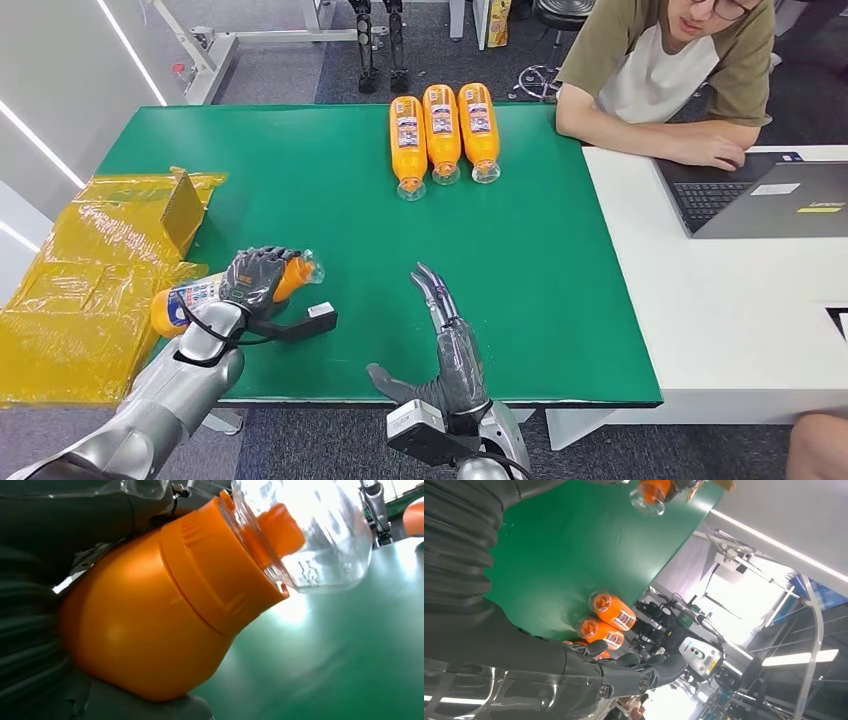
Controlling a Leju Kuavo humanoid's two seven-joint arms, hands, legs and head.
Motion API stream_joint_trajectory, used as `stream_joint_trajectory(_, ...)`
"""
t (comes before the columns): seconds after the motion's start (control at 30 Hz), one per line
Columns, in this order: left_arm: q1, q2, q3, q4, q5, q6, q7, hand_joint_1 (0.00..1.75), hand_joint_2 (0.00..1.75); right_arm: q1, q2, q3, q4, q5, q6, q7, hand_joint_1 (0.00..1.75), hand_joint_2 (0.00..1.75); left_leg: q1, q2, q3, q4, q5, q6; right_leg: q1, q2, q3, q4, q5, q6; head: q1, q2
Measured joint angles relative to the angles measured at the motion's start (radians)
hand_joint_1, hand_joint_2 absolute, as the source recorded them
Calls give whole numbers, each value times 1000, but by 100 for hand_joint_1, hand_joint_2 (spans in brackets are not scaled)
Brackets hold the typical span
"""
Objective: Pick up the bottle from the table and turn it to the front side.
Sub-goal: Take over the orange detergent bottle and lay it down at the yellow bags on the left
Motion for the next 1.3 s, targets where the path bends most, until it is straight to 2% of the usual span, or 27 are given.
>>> stream_joint_trajectory(0.17,12,-10,0,4,-6,-2,22,175,175,3,0,-3,0,0,0,0,0,175,0,0,0,0,0,0,0,0,0,0,0,0,0,0)
stream_joint_trajectory(0.2,14,-12,0,5,-7,-4,25,169,175,4,0,-4,-1,0,0,0,0,175,0,0,0,0,0,0,0,0,0,0,0,0,0,0)
stream_joint_trajectory(0.27,17,-17,0,6,-3,-10,33,140,175,6,0,-5,-1,0,-1,-1,0,175,0,0,0,0,0,0,0,-1,0,0,0,0,0,0)
stream_joint_trajectory(0.33,17,-21,1,6,16,-24,48,59,175,8,0,-5,-3,0,0,-1,0,175,0,0,0,0,0,0,0,-1,0,0,0,0,0,0)
stream_joint_trajectory(0.4,17,-25,5,7,48,-44,63,0,175,9,0,-5,-4,0,5,-1,0,175,0,0,0,0,0,0,0,0,0,0,0,0,0,0)
stream_joint_trajectory(0.6,13,-37,64,6,165,-103,36,0,175,9,0,-5,-4,-4,27,-2,0,175,0,0,0,0,0,0,0,-1,0,0,0,0,0,0)
stream_joint_trajectory(0.8,9,-51,182,6,320,-223,-107,0,175,6,0,-5,2,-29,36,-16,0,175,0,-1,0,0,0,0,0,-1,0,0,0,0,0,0)
stream_joint_trajectory(0.9,-2,-56,254,6,394,-328,-199,0,175,2,1,-5,10,-45,35,-25,0,175,0,-1,0,0,0,0,0,-2,1,0,0,0,0,0)
stream_joint_trajectory(1.17,-34,-47,414,5,558,-685,-396,0,175,-8,6,-5,34,-60,35,-39,0,175,0,-4,1,0,1,0,0,-5,3,1,0,0,0,0)
stream_joint_trajectory(1.3,-35,-40,471,4,617,-787,-494,0,175,-16,11,-5,44,-61,39,-39,0,175,0,-3,1,0,1,0,0,-4,2,1,0,-1,0,0)
